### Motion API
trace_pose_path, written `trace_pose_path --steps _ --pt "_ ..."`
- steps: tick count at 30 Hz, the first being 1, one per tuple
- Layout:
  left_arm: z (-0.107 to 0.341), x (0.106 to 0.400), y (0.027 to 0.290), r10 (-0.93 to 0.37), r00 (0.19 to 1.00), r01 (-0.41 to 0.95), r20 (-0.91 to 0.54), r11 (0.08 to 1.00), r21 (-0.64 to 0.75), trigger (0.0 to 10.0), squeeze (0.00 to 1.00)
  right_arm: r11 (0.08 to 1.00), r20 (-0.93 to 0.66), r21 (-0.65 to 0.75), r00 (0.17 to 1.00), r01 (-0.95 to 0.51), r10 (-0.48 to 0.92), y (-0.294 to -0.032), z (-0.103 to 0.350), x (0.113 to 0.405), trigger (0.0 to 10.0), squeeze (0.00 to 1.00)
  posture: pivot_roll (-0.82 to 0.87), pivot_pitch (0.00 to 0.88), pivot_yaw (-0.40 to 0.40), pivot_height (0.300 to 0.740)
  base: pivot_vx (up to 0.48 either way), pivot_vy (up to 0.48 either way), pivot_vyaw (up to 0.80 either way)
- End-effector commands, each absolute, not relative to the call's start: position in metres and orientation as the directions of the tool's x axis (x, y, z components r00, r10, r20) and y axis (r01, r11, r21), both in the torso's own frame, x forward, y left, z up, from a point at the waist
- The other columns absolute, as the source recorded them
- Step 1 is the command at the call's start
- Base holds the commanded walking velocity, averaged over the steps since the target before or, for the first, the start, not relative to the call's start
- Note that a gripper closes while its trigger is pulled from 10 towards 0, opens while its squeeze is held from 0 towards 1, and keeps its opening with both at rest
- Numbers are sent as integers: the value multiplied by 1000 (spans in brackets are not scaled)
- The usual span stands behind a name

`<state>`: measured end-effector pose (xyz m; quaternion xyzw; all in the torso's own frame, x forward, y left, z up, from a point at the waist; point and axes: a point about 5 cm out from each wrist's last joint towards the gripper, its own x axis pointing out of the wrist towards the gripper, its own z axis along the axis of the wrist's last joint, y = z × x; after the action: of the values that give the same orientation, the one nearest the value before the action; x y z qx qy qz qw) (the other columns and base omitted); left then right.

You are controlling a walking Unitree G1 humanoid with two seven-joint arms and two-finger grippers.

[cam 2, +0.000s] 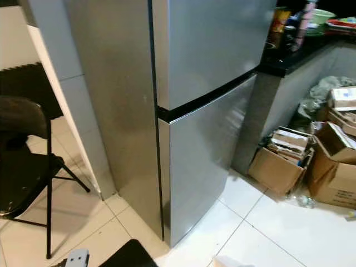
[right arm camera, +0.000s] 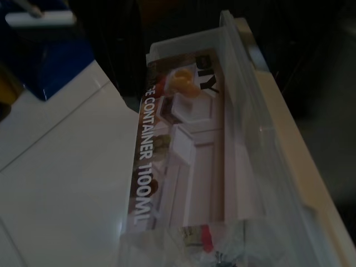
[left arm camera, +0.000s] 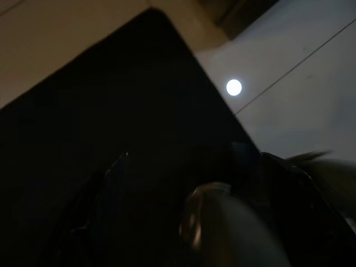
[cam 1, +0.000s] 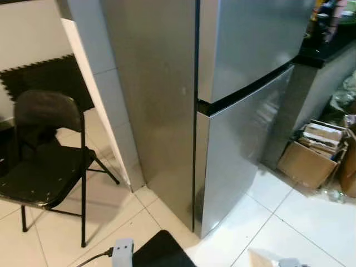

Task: Restocking fridge

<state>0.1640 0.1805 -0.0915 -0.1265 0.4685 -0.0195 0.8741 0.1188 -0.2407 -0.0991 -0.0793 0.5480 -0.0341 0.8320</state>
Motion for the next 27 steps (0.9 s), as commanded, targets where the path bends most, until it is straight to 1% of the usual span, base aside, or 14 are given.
trace_pose_path --steps 1,2,9,11,12,18,27 --pt "-91 164 185 -136 560 -86 -818 972 -220 10000 0 985 -895 -168 425 -32 -139 -238 -97 128 10000 0 -81 0 -4 740 0 394 0" --pt "-90 166 185 -144 560 -63 -816 975 -215 10000 0 986 -895 -166 424 -32 -137 -237 -97 128 10000 0 -82 0 -3 740 0 0 0" --pt "-89 168 181 -180 561 -21 -808 973 -231 10000 0 987 -897 -159 423 -33 -130 -234 -98 127 10000 0 -84 0 1 740 0 0 0" --pt "-88 171 176 -215 554 35 -804 971 -235 10000 0 988 -897 -154 423 -30 -127 -232 -98 127 10000 0 -89 0 9 740 0 -463 0" --pt "-88 171 176 -215 554 41 -804 972 -231 10000 0 988 -897 -153 423 -28 -127 -232 -99 127 10000 0 -89 0 9 740 0 -461 0" --pt "-88 172 175 -213 557 30 -803 971 -237 10000 0 988 -895 -150 428 -24 -125 -231 -98 128 10000 0 -89 0 10 740 0 -461 0" --pt "-87 173 173 -219 566 29 -795 969 -246 10000 0 988 -894 -149 430 -29 -122 -230 -98 129 10000 0 -87 0 10 740 0 0 0"
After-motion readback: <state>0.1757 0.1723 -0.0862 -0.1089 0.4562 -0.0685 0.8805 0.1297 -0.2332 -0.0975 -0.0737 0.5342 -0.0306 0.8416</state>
